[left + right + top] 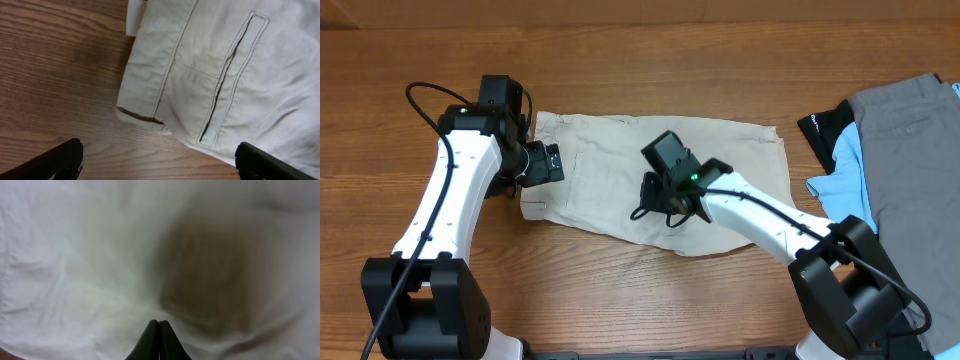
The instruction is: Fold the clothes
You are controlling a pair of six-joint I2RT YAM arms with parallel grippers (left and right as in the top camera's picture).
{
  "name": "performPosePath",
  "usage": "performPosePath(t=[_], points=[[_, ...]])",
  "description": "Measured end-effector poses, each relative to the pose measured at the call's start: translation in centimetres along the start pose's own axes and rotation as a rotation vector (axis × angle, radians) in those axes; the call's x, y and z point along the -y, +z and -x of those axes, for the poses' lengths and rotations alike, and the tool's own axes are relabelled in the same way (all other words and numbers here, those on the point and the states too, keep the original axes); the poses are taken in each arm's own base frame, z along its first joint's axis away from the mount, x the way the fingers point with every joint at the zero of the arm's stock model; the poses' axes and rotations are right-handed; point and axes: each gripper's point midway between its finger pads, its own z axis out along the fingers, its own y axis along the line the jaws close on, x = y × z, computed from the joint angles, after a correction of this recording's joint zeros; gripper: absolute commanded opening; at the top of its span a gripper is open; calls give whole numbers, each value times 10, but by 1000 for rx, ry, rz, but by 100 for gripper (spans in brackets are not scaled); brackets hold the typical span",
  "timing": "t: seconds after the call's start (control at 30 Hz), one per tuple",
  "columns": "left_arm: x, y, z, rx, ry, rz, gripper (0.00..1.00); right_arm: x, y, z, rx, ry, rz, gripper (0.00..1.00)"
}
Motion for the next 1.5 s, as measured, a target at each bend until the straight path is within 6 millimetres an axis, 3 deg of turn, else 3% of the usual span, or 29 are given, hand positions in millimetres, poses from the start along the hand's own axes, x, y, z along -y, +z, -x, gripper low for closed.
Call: performPosePath(t=[0.2,0.43,0.5,0.6,0.7,0.83,0.97,1.23,1.5], points=[[0,0,0,-1,0,0,100,13,19,-11,16,-2,20,4],[0,0,0,-1,0,0,100,12,12,-14,-25,-14,-1,4],[0,0,0,-1,0,0,100,4,4,-5,-22,-21,11,4],[0,0,0,0,0,0,100,-17,-24,34,37,-16,50,4],[0,0,0,-1,0,0,100,-17,-35,55,73,11,65,4],[0,0,0,-1,0,0,100,-6,-35,65,85,36,55,4],[0,0,0,-1,0,0,100,-8,-22,62,80,27,57,4],[0,0,0,-1,0,0,100,0,41,32,-19,0,-7,4],[0,0,0,-1,0,0,100,6,30,36,-56,3,-43,4]])
